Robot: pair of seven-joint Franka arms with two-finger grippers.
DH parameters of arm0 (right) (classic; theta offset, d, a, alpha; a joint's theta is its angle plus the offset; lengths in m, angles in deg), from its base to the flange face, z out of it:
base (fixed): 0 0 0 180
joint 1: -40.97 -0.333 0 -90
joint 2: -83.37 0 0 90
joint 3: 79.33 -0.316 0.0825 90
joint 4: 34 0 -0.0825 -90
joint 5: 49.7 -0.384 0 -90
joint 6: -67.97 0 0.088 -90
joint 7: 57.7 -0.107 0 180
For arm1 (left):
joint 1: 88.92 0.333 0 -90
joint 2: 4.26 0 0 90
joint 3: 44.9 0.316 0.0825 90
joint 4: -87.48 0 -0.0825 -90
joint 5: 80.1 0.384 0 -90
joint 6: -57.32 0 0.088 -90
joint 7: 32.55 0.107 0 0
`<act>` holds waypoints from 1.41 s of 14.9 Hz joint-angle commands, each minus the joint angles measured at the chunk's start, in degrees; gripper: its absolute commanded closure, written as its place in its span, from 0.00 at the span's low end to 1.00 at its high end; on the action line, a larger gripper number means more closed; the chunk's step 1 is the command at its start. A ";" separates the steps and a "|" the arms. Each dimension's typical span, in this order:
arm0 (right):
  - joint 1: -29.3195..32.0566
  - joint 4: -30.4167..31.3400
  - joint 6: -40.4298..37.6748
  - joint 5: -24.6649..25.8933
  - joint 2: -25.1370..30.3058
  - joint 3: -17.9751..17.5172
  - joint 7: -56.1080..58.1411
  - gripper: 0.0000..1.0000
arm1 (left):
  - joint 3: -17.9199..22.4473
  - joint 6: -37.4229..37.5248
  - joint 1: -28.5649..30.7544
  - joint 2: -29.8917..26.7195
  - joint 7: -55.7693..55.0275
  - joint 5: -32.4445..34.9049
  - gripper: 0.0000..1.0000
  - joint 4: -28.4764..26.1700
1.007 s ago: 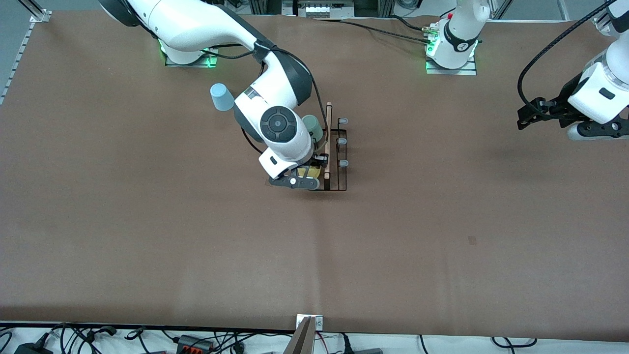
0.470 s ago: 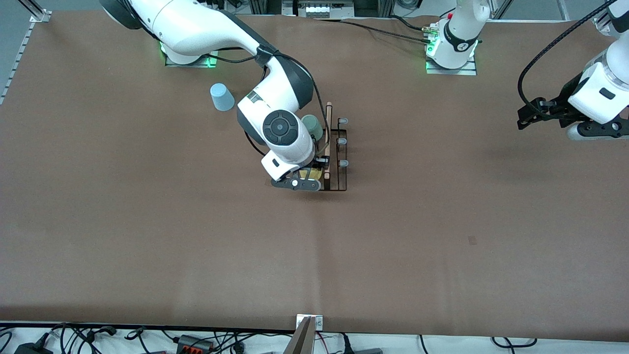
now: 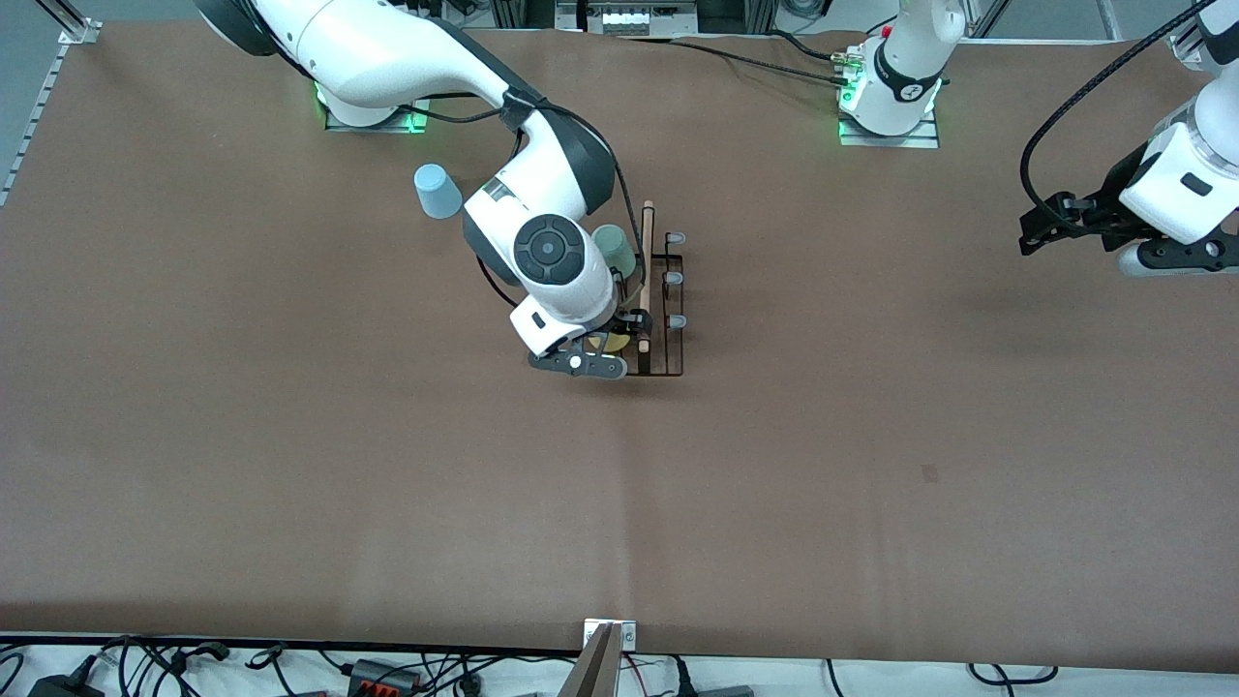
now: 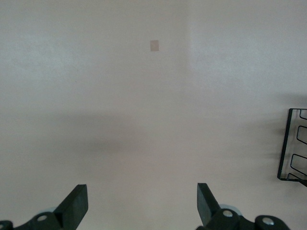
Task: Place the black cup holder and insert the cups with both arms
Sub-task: 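Lower the yellow cup onto a rack peg below the teal cup, then open the right gripper and lift it away from the rack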
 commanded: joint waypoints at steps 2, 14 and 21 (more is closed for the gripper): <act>0.71 0.30 -3.23 0.59 4.11 0.36 -1.42 0.00 | 0.23 1.26 -0.02 0.72 0.99 0.63 0.00 1.65; 6.59 0.21 -12.36 0.50 12.02 5.28 9.37 0.00 | 0.23 1.26 -0.02 0.72 0.99 0.63 0.00 1.65; 13.19 0.21 -20.73 -0.20 15.18 5.90 22.48 0.00 | 0.23 1.26 -0.11 0.72 0.99 0.63 0.00 1.65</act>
